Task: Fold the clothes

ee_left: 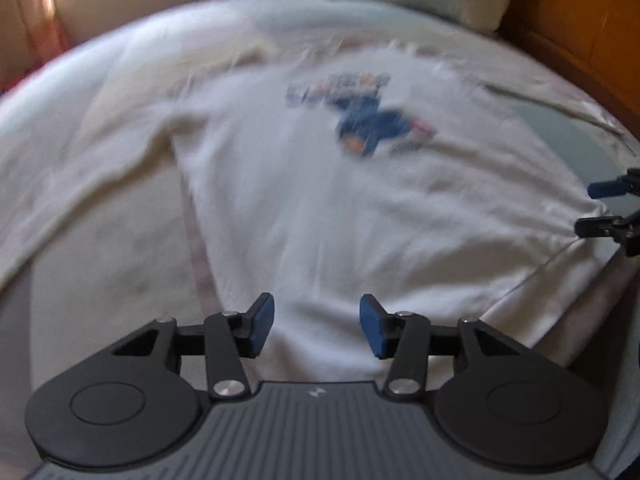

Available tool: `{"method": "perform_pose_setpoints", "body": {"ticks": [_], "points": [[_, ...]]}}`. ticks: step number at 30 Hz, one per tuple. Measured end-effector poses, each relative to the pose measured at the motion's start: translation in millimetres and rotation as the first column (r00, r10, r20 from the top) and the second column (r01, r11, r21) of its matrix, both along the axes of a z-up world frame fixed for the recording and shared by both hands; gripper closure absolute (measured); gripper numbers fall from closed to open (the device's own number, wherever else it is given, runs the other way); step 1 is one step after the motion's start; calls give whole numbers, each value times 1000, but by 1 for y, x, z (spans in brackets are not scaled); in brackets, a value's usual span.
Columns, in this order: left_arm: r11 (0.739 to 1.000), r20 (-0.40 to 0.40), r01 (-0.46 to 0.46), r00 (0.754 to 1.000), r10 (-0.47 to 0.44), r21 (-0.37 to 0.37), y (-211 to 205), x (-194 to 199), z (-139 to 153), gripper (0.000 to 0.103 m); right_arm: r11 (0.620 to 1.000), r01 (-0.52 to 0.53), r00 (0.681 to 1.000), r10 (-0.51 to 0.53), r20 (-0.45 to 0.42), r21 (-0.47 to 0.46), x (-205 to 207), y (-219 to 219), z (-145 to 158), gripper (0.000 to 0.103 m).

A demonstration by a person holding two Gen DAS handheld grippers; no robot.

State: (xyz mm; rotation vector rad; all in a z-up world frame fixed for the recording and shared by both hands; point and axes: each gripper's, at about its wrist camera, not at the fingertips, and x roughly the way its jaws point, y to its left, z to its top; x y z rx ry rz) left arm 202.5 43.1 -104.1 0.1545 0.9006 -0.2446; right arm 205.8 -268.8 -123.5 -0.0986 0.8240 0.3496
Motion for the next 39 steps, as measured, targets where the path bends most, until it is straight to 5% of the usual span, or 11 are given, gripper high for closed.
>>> {"method": "perform_pose_setpoints", "body": {"ticks": [5,10,14,17,20,24,33,35,39], "points": [[996,78,85,993,-85,3,-40,1,7,50,997,-74,993,72,88,12,3,45,14,9],[999,-26,21,999,-21,29,-43,-3,-24,50,999,-41,999,41,7,12,12,72,-17,6],[998,-86,-45,995,41,-39,-22,-23,-19,46,998,-31,999,30,12,57,-4,62,-24,0],[998,-112,-61,992,60,-2,-20,-24,-9,46,997,-30,999,29,16,71,-6,59,-24,0],[997,-12,-23,1000,24,70,-31,-14,10,42,998,-19,999,17,43,65,-10,61,-27,0],[993,150,-7,989,-11,120,-42,22,31,24,998,-4,998,0,65,68,-14,62,-29,0],[990,206,-84,977,60,112,-29,128,-16,23,997,68,996,-70,63,35,-13,73,-29,0],[989,174,-111,980,93,98,-17,142,-30,23,996,89,994,-91,60,26,-13,76,-29,0],[980,73,-169,982,177,-104,17,123,-34,17,993,118,992,-118,39,-5,-9,82,-28,0]]}}
